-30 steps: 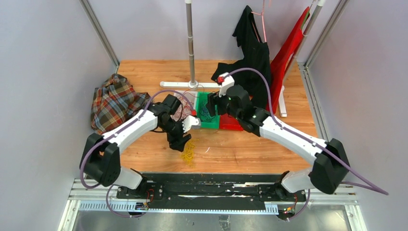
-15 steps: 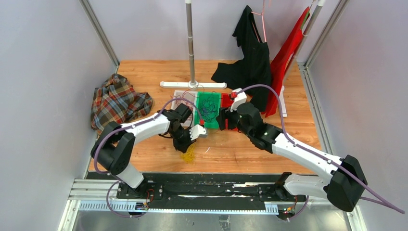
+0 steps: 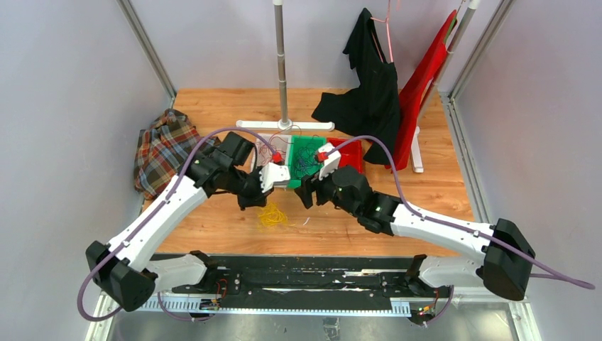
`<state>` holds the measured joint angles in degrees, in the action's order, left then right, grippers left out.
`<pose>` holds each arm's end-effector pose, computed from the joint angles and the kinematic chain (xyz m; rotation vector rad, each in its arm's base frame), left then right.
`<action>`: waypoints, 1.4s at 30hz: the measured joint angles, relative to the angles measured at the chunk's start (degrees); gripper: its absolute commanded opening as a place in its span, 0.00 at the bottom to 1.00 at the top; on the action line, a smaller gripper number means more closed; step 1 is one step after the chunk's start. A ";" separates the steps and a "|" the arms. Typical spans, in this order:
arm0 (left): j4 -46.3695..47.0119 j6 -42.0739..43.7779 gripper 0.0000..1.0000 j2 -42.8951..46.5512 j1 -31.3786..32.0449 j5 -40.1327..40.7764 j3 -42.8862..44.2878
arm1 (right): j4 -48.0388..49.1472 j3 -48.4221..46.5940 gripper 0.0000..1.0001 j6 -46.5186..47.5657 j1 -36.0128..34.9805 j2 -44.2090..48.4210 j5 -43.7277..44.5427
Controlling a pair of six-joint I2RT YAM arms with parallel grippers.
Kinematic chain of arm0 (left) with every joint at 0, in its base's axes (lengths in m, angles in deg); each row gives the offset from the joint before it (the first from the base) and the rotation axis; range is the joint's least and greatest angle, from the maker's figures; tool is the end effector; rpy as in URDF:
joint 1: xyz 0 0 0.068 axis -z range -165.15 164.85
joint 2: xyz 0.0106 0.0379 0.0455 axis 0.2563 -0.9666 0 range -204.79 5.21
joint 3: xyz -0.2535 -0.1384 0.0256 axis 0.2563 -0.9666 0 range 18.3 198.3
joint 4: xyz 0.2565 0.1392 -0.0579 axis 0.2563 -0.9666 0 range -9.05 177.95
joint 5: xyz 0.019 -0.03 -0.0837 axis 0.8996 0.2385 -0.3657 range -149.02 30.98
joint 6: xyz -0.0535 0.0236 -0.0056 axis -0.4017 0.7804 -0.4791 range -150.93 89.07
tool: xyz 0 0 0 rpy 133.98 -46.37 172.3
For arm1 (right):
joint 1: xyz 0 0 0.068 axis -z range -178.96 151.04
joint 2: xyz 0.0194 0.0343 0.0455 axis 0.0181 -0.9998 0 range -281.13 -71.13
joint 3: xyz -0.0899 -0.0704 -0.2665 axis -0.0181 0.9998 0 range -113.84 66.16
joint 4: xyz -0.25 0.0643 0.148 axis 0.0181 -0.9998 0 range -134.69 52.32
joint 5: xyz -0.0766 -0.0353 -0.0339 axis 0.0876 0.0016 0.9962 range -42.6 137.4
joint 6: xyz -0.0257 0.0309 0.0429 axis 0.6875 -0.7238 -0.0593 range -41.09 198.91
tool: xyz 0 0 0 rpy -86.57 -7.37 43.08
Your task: Untangle the cables
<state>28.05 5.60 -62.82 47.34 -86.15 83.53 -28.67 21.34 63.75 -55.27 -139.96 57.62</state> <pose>0.2020 -0.1516 0.3215 1.5917 2.0473 -0.6022 0.1800 0.2566 0.2858 -0.5409 1.8090 0.7074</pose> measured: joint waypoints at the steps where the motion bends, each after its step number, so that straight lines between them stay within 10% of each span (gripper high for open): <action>1: -1.29 -0.13 0.01 1.03 -0.26 -0.17 0.66 | 1.09 0.00 0.72 0.02 -0.92 -0.24 -0.22; 26: -9.03 -1.40 0.01 8.11 -0.83 1.25 4.85 | 14.91 -4.55 0.70 -0.39 -12.13 -10.29 -8.52; 38: -14.23 -0.35 0.00 8.02 -0.87 -5.62 12.15 | 18.18 -0.76 0.02 -1.49 -12.22 -9.57 -2.71; 42: -15.34 0.15 0.01 7.69 -0.87 -6.38 12.83 | 18.16 3.10 0.01 -1.73 -12.22 -4.83 -0.37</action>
<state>12.70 5.76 -55.13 46.47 -92.54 96.36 -10.51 24.45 62.03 -67.49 -144.79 57.25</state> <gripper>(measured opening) 0.014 0.022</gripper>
